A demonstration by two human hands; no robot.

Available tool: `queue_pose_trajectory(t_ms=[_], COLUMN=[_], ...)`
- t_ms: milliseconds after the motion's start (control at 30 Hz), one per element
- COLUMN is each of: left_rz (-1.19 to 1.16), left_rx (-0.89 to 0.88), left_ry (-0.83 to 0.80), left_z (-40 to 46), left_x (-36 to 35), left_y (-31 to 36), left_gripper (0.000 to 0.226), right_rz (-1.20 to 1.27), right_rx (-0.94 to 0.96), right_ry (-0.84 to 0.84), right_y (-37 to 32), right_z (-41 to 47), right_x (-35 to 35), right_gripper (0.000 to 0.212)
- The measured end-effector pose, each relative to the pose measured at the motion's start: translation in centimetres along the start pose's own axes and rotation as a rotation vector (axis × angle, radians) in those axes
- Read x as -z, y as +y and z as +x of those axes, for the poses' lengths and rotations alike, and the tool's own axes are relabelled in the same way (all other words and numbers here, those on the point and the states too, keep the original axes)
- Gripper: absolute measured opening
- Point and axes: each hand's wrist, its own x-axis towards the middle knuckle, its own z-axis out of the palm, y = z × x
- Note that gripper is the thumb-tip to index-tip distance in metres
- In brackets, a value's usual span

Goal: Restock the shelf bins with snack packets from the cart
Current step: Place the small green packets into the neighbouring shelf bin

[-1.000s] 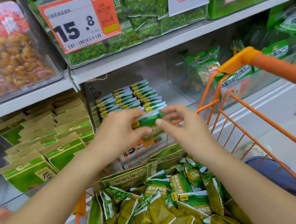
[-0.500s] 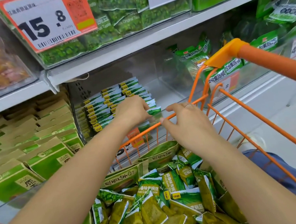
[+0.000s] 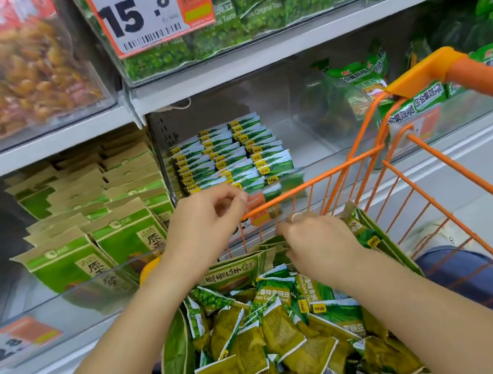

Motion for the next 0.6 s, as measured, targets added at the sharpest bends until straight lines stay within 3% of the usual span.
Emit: queue_pose_trajectory(t_ms=[167, 233, 333, 433, 500, 600], left_rz=[-0.098, 0.113, 0.548, 0.756, 0.64, 0.176], left_rx=[0.039, 0.032, 0.029, -0.015, -0.043, -0.093], left_ry=[-0.058, -0.239, -0.552, -0.75, -0.763, -0.669], left_z=[-2.8, -3.5, -5.0, -6.2, -6.2, -5.4], left_x=[0.4, 0.9, 0.8, -0.3, -0.2, 1.6], left_y=[-1.4, -1.6, -1.6, -1.4, -2.0, -3.7], left_gripper=[0.021, 0.023, 0.043, 0.036, 0.025, 0.029], right_rz=[0.108, 0.223, 0.231, 0.202, 0.228, 0.534], right_rx=[0.031, 0.083, 0.177, 0.221, 0.203, 0.097], right_ry=[0.041, 0.031, -0.074, -0.108, -0.112, -0.13], right_y=[0.4, -0.4, -1.9, -2.5, -2.2, -1.7], right_z=[-0.2, -0.6, -1.0, -1.2, -1.1, -0.8], right_x=[0.3, 0.6, 0.5, 0.2, 0.3, 0.7], right_gripper=[0.03, 0.024, 0.02, 0.021, 0.02, 0.02])
